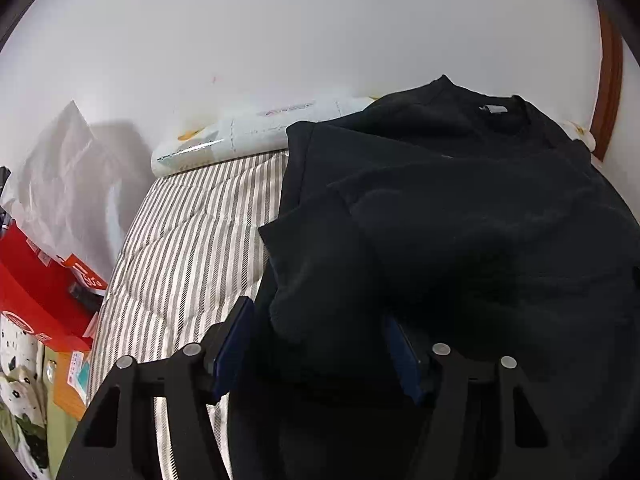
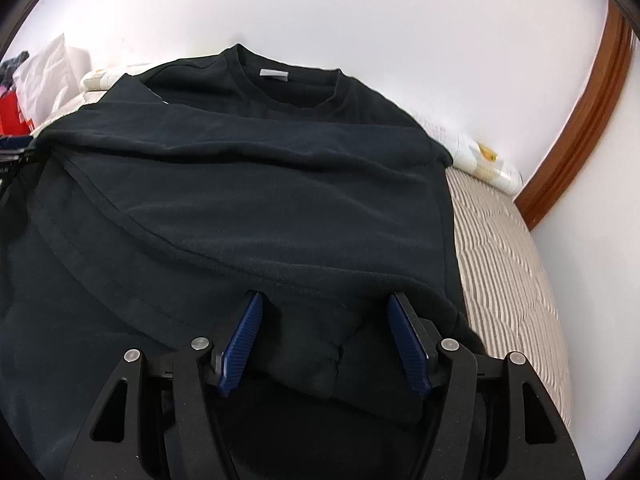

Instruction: Fold small clothes

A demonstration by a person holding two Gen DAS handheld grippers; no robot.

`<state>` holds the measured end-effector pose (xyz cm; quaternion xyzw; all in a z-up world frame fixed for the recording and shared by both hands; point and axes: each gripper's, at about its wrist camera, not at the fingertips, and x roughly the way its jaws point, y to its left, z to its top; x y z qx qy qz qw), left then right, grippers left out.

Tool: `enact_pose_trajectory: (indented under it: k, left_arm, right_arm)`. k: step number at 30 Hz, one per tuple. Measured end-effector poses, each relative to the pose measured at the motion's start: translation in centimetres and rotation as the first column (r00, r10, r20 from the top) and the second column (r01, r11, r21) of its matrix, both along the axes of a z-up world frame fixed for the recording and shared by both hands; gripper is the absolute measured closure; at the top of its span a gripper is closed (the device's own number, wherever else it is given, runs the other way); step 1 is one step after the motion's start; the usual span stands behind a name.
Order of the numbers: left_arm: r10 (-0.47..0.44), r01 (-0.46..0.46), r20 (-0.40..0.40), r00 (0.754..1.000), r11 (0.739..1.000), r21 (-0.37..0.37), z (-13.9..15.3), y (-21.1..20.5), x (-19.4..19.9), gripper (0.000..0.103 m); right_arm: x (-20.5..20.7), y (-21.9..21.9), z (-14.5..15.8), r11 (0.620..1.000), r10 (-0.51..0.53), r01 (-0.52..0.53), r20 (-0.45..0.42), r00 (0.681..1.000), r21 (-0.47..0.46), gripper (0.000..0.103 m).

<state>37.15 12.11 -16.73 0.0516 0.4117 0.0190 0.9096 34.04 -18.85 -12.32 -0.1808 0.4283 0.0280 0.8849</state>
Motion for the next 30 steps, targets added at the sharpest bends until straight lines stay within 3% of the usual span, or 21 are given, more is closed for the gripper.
enact_pose_trajectory:
  k: [1,2,5,11,15,17,19,20,21,24,30]
  left_arm:
    - [0.001,-0.001,0.001,1.000,1.000,-0.006,0.0,0.0,0.1,0.061]
    - [0.012,-0.012,0.002,1.000,1.000,-0.004,0.1,0.1,0.2,0.077]
    - [0.021,-0.020,0.028,0.999,0.999,-0.039,0.9,0.9,-0.3,0.087]
    - [0.034,-0.031,0.055,0.998,0.998,-0.054,2.3,2.6,-2.2,0.088]
    - [0.016,-0.018,-0.026,1.000,0.998,-0.067,0.6,2.7,-2.3,0.086]
    - [0.020,-0.022,-0.043,0.999,0.999,-0.048,0.2,2.5,-2.4,0.084]
    - [0.022,-0.024,-0.038,0.999,0.999,-0.037,0.3,2.4,-2.8,0.078]
    - [0.027,-0.028,-0.040,0.999,0.999,-0.040,0.4,2.5,-2.9,0.069]
    - [0.028,-0.031,-0.045,0.999,0.998,-0.055,0.5,2.6,-3.0,0.062]
    - [0.034,-0.040,-0.061,0.998,0.994,-0.099,0.7,2.7,-3.7,0.059]
    - [0.062,-0.066,-0.046,0.997,0.994,-0.092,1.5,2.1,-6.0,0.053]
  right_arm:
    - [-0.1,0.2,0.0,1.000,0.014,-0.014,0.017,1.000,-0.021,0.064]
    - [-0.2,0.4,0.0,0.999,0.026,-0.025,0.026,0.999,-0.040,0.086]
    - [-0.7,0.3,0.9,0.997,0.067,-0.065,0.055,0.996,-0.045,0.098]
    - [-3.5,-0.9,3.4,0.995,0.104,-0.104,0.132,0.986,-0.007,0.102]
    - [-3.4,-0.7,1.5,0.994,0.109,-0.108,0.060,0.992,-0.023,0.103]
    - [-3.4,-1.0,1.5,0.994,0.107,-0.107,0.026,0.994,-0.004,0.102]
    - [-3.6,-1.6,2.6,0.990,0.114,-0.117,0.042,0.993,0.076,0.098]
    - [-3.6,-1.9,3.3,0.987,0.108,-0.114,0.060,0.992,0.117,0.092]
    - [-3.4,-2.3,3.6,0.985,0.096,-0.106,0.072,0.993,0.137,0.088]
    - [-2.2,-2.8,3.7,0.987,0.037,-0.053,0.103,0.994,0.152,0.080]
    - [0.0,-4.4,0.5,0.981,-0.109,0.113,-0.032,0.993,0.158,0.080]
